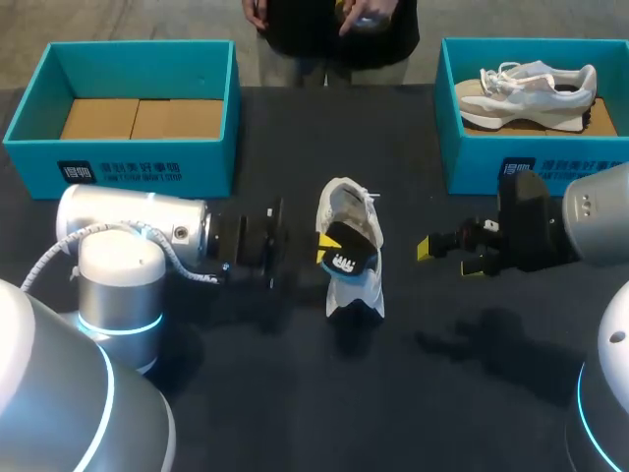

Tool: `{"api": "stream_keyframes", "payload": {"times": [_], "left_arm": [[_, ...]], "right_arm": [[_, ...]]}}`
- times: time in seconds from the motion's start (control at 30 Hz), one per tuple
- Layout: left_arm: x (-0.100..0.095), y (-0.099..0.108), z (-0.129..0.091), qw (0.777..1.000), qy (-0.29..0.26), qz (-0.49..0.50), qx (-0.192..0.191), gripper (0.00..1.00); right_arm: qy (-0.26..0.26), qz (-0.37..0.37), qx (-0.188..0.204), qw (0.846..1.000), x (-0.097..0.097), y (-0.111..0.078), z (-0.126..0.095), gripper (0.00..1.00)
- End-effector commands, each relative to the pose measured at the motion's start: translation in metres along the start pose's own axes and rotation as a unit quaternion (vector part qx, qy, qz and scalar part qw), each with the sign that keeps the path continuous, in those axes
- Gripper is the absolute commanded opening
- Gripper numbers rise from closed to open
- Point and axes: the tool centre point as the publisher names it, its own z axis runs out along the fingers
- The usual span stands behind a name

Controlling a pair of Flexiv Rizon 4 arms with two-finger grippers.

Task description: Take the shoe out of the shoebox, open the shoe tongue, remove and reinsert the insole, then place the shoe into the shoebox

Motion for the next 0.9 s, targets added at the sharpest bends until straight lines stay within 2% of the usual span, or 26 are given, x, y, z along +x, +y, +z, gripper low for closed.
{"api": "stream_keyframes", "payload": {"times": [0.03,0.47,0.53,0.63,0.7,0.9], "left_arm": [[-0.003,0.007,0.009,1.000,-0.002,0.000,-0.003,0.00],[-0.002,0.016,0.011,1.000,-0.001,-0.006,-0.023,0.00],[-0.002,0.011,0.008,1.000,0.000,-0.005,-0.023,0.20],[-0.002,0.004,0.005,1.000,0.000,-0.002,-0.018,0.21],[-0.003,-0.001,0.003,1.000,0.000,0.001,-0.015,0.25],[-0.002,-0.008,0.001,1.000,0.001,0.005,-0.008,0.16]], "right_arm": [[0.000,0.000,-0.001,1.000,0.001,-0.002,0.000,1.00],[0.000,0.000,-0.001,1.000,0.001,-0.002,0.000,1.00],[0.000,0.000,-0.001,1.000,0.001,-0.002,0.000,1.00],[0.000,0.000,-0.001,1.000,0.001,-0.002,0.000,1.00],[0.000,0.000,-0.001,1.000,0.001,-0.002,0.000,1.00],[0.000,0.000,-0.001,1.000,0.001,-0.002,0.000,1.00]]}}
